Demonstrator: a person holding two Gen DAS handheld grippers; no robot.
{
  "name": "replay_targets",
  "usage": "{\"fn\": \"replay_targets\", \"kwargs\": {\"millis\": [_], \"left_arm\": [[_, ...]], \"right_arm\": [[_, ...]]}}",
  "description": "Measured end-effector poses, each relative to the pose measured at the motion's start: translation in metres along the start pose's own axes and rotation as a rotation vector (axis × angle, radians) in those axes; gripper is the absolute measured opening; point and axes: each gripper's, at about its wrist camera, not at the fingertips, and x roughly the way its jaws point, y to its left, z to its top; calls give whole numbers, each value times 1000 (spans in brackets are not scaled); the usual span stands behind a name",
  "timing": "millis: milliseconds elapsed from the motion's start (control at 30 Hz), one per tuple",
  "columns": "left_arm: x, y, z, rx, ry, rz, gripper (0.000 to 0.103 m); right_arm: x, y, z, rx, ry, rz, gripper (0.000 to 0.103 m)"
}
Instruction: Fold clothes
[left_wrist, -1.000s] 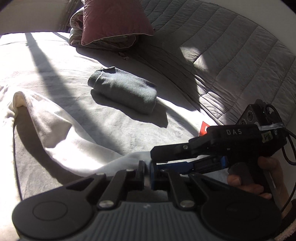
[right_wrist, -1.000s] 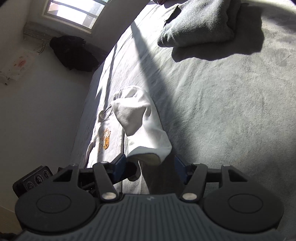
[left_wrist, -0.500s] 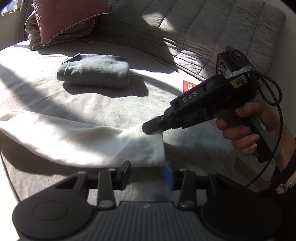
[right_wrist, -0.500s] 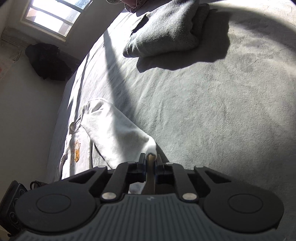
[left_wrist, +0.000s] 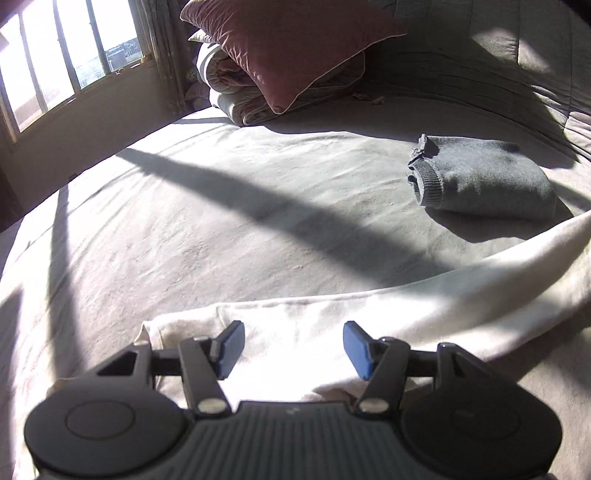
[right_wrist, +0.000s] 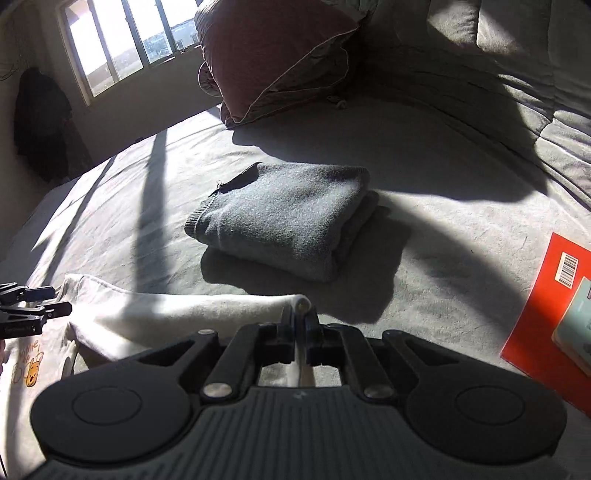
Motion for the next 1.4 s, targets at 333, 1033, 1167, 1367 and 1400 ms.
{"fn": "replay_targets", "kwargs": {"millis": [333, 1033, 1167, 1367, 1400], "left_arm": [[72, 59, 3, 78, 32, 36, 69], [86, 20, -13, -94, -93, 247, 6], [78, 7, -5, -23, -90, 307, 25], [25, -1, 2, -120, -176, 140, 43], [19, -6, 1, -129, -180, 96, 43]], "right_arm": [[36, 10, 4, -120, 60, -138, 7], [74, 8, 5, -64, -18, -210, 6], [75, 3, 3, -30, -13, -212, 19], [44, -24, 11, 178, -15, -180, 48], [41, -28, 9, 222, 1, -156, 48]]}}
